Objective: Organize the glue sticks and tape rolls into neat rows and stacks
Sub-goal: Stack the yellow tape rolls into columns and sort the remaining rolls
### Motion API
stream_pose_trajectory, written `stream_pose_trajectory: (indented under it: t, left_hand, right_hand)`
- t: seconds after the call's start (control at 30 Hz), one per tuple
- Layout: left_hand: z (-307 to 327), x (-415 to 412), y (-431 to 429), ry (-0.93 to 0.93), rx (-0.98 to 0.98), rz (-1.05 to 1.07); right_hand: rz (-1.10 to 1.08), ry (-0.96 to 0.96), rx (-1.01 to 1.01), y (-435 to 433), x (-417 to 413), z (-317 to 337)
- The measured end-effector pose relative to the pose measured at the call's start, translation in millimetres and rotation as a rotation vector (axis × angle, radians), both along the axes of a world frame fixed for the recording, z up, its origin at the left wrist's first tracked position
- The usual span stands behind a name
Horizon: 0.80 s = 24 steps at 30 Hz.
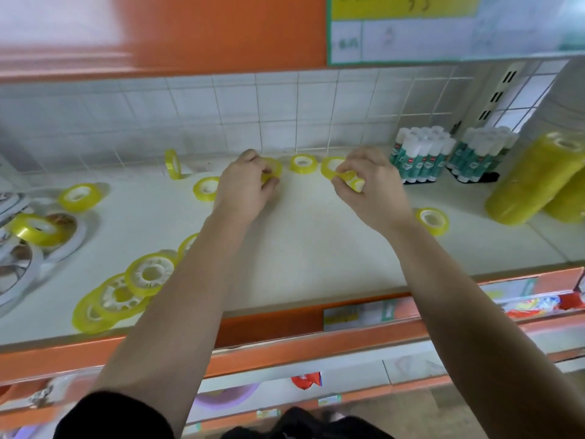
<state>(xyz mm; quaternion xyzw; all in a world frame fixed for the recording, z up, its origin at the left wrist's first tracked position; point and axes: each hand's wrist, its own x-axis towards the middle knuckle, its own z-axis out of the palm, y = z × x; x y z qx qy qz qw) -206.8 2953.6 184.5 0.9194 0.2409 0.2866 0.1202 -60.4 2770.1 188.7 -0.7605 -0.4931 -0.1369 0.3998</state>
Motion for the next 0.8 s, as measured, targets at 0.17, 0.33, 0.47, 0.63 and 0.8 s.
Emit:
stream_pose_trajectory:
  t: [0.17, 0.33, 0.47, 0.63, 0.8]
  left_hand:
    - [12.2, -9.8, -39.4, -0.113, 0.039, -0.125]
    - [18.9, -4.0, -88.1, -0.191, 0.017, -0.209]
    - [17.8, 12.1, -126.5, -0.191, -0.011, -0.239]
    - [18.8, 47.0, -175.9, -0.224, -0.024, -0.236]
    - [18.2, 81.9, -220.5, -0.243, -0.043, -0.168]
  right_hand:
    - [-0.064, 0.006, 0.082, -31.2, -12.6, 3.5]
    - [-0.125, -0.014, 0.113, -71.0, -11.1, 5.8]
    - [-0.151, -0.03, 0.115, -108.5, 1.4, 8.8]
    - [-0.152, -0.036, 0.125, -156.4, 32.9, 16.8]
    - [-0.094, -0.031, 0.131, -199.7, 70.7, 20.7]
